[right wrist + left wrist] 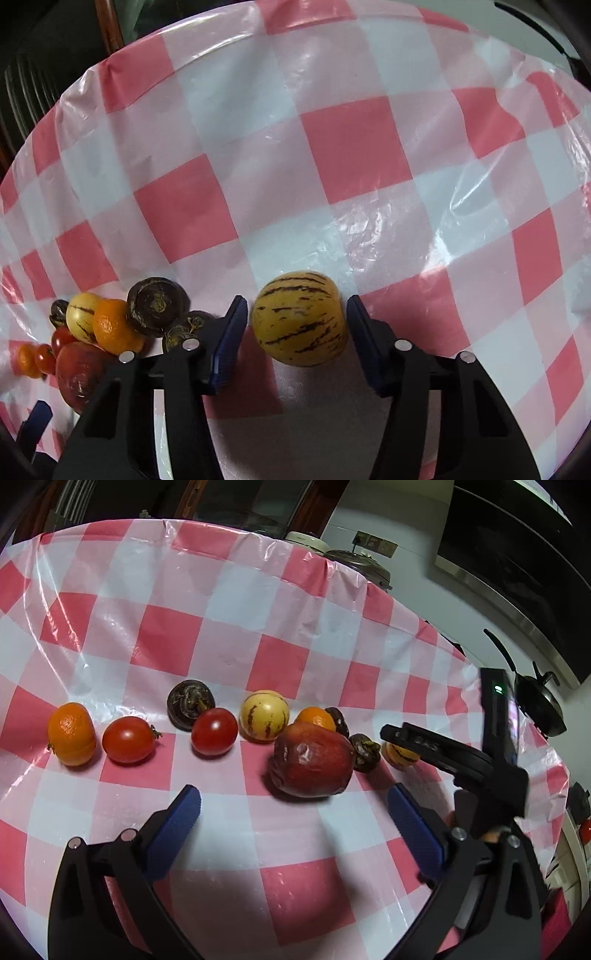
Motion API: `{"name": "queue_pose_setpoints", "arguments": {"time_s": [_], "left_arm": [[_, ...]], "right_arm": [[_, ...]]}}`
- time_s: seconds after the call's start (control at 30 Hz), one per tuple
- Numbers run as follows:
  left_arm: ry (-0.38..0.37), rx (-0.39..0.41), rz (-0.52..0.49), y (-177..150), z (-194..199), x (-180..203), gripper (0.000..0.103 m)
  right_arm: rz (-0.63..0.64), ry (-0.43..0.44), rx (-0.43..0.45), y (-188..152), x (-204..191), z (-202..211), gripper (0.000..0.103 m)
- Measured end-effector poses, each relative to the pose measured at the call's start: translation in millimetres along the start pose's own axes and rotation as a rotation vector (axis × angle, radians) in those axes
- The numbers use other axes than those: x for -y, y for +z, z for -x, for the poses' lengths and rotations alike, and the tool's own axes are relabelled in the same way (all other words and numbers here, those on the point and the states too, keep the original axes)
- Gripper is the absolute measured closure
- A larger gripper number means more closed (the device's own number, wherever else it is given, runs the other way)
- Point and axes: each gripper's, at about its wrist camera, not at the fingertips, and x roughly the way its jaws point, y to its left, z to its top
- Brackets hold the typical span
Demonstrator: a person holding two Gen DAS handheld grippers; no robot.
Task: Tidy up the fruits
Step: 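Grasp the striped pepino with the right tool while the left tool grasps the red plum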
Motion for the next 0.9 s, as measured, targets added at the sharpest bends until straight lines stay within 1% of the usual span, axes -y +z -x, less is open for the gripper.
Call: {"name": "queue_pose_setpoints", "arguments": {"time_s": [0.03,0.13,0.23,0.33,0.4,0.47,0.53,0.6,0.7,0.77,0.87,0.9], "left_arm": [[0.000,-0.001,0.000,0,-1,0,0.002],[-0.003,-0.003,0.004,0,-2,0,0.002],[-0.006,-0.002,0.006,-1,-1,-1,0.002],[-0.006,-0.001,0.009,-1,-2,-1,0.002],[-0.003,-0.002,0.009,-1,-2,-1,0.002],[0.004,-0.007,0.005,0,-3,0,0.002],[0.010,-0.014,-0.003,-1,-5,2,0.002],[0.024,-0.018,-0.016,-2,-6,5,0.002],[0.047,-0.035,-0.054,-1,-12,13,0.002],[0.087,-0.055,-0.079,1,-21,20,0.002],[0.125,-0.075,-0.101,8,-37,29,0.002],[0.151,-0.085,-0.102,12,-45,32,0.002]], "right_arm": [[0.003,-0.005,0.005,-1,0,2,0.058],[-0.044,0.028,0.044,-15,11,21,0.058],[-0.093,0.105,0.058,-49,26,53,0.058],[-0.118,0.153,0.080,-85,36,83,0.058],[-0.177,0.212,0.099,-108,47,100,0.058],[-0.202,0.223,0.127,-120,43,113,0.058],[-0.195,0.210,0.161,-119,41,114,0.058],[-0.203,0.208,0.156,-116,43,109,0.058],[-0.236,0.218,0.153,-120,45,116,0.058],[-0.251,0.227,0.154,-123,51,121,0.058],[-0.254,0.236,0.145,-122,52,118,0.058],[-0.250,0.239,0.142,-122,51,118,0.058]]}}
